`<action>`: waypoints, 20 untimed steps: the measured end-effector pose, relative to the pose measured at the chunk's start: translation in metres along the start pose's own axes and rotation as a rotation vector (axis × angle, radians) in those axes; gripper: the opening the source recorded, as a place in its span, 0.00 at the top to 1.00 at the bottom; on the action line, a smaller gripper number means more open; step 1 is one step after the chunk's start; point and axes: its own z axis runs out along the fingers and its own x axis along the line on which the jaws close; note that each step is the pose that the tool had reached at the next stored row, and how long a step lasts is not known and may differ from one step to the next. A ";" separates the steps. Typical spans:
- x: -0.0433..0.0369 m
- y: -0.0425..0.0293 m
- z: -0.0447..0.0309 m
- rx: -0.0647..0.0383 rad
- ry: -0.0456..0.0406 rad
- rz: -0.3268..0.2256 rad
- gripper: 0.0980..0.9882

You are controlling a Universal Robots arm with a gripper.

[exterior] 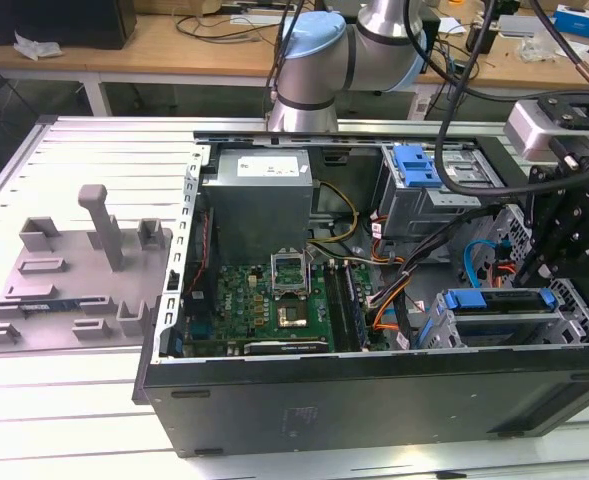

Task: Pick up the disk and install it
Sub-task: 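Insert the first disk wire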

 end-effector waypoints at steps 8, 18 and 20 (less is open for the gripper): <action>0.0008 0.0000 0.0000 0.000 0.0004 0.024 0.93; 0.0029 -0.0001 0.0000 0.000 0.0004 0.034 0.93; 0.0029 -0.0001 0.0000 0.000 0.0006 0.040 0.93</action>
